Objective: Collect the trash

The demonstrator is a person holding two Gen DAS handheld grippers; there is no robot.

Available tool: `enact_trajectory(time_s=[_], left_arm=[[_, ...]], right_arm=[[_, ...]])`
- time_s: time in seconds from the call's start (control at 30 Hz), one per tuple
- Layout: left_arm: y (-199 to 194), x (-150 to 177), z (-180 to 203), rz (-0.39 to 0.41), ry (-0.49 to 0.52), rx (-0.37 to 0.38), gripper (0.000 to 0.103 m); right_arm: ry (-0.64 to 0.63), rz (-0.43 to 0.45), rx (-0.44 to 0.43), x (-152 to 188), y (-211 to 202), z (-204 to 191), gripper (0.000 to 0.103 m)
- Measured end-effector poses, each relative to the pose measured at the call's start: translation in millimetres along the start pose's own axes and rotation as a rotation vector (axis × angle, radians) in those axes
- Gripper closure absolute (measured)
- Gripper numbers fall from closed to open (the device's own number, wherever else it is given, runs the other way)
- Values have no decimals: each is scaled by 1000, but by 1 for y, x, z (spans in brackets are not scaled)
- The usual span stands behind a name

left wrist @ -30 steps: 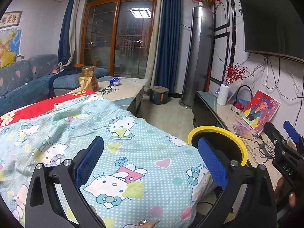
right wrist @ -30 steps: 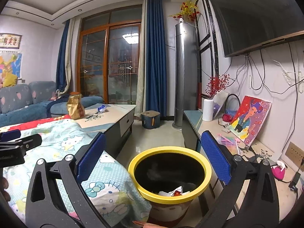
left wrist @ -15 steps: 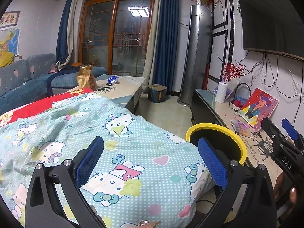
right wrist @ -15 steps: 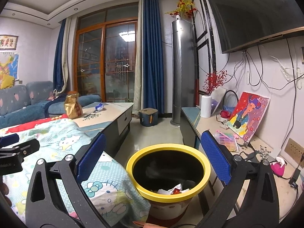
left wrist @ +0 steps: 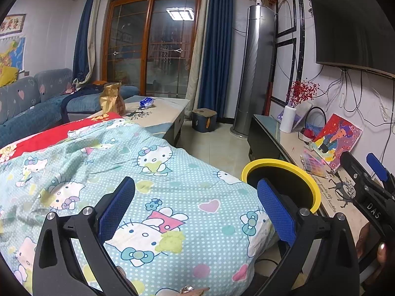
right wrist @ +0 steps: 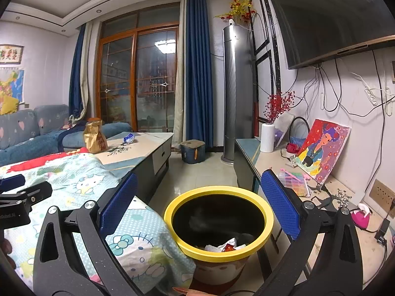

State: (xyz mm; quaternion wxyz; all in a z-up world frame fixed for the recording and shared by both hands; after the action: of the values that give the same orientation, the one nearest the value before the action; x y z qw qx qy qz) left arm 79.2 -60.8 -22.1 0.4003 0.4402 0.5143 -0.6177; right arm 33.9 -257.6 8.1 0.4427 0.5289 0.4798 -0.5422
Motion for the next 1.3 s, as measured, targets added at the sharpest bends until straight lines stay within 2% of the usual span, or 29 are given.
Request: enact_trajectory(time_s=[1.3], left_arm=[[-1,-1,-7,1,-1,-15,6]], right_arm=[[-12,-2,-13,-1,1,-5,11]])
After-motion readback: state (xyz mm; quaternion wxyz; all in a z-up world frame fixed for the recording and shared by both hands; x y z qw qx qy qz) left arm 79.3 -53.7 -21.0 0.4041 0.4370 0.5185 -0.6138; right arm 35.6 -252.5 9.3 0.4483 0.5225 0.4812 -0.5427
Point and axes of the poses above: each gripper's, at about its wrist camera, not at the fingertips, and y roughly the way its jaws point, z to its right, x to its underside, the point moved 3 cm from there along y, roughly the way its jaws point, and after that the axes turned 9 degrees about z, right-handed, at the moved point
